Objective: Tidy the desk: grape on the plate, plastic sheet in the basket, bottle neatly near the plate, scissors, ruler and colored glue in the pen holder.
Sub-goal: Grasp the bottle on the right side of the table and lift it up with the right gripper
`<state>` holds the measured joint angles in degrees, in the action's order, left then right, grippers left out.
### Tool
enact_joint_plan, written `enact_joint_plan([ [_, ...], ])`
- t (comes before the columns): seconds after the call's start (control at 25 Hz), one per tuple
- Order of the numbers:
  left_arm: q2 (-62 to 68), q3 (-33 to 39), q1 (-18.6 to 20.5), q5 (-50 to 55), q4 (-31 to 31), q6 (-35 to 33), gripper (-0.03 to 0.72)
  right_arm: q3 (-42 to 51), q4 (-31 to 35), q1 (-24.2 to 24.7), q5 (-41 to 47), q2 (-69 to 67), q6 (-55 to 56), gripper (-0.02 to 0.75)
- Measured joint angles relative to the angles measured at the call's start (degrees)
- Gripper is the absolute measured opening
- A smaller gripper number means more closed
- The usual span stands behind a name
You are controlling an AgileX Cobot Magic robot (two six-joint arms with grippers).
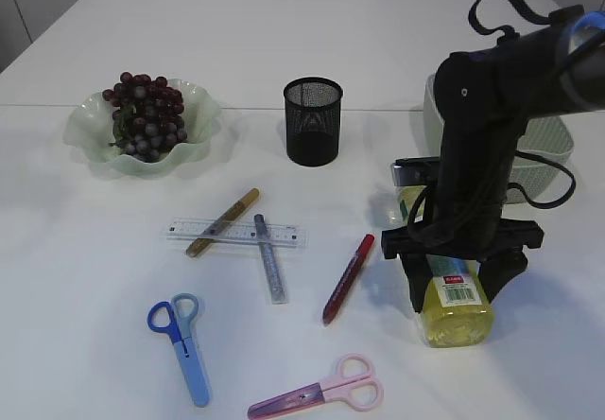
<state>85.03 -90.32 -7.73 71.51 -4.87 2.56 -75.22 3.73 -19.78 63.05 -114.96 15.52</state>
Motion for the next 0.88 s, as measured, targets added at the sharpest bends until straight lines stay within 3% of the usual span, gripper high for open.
enact_joint_plan([
  [0.88, 0.05, 0.00, 0.00, 0.00, 0.00, 0.00, 0.489, -0.10, -0.10, 0.00, -0.74, -1.80, 0.00, 0.594],
])
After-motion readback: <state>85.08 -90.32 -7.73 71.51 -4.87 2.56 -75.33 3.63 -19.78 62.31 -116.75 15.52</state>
